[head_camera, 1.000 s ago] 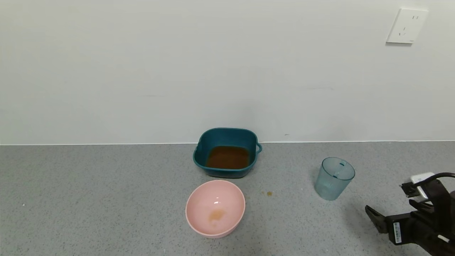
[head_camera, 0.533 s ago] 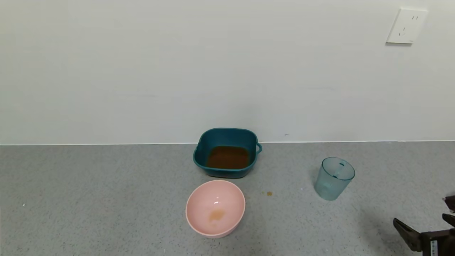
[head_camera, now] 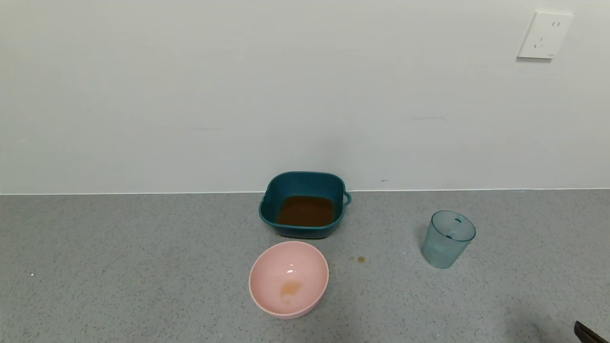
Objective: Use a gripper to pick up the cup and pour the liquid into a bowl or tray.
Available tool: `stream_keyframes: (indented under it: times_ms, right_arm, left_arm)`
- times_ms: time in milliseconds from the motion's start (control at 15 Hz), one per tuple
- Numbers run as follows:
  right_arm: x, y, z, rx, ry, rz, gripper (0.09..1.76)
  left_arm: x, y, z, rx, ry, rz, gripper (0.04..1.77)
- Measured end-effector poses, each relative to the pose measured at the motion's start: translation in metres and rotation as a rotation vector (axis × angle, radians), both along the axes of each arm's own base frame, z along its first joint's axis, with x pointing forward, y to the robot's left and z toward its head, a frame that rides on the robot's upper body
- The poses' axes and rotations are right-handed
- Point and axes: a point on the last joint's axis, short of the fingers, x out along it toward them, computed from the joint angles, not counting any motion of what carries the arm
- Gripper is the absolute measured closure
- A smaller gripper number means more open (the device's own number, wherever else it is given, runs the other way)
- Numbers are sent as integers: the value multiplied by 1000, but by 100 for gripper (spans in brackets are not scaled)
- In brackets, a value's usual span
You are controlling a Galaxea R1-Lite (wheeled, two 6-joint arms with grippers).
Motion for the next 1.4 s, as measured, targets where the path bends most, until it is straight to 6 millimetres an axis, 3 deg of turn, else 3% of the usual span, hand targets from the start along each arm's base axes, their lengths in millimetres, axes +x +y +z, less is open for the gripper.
stream_keyframes:
  times_ms: [467, 1400]
  right_arm:
    - [-45, -5, 2, 81, -198, 141, 14]
    - [-92, -4, -21, 82, -370, 234, 14]
  left_arm:
    - [0, 0, 0, 0, 0, 0, 9]
    - [0, 0, 0, 0, 0, 0, 9]
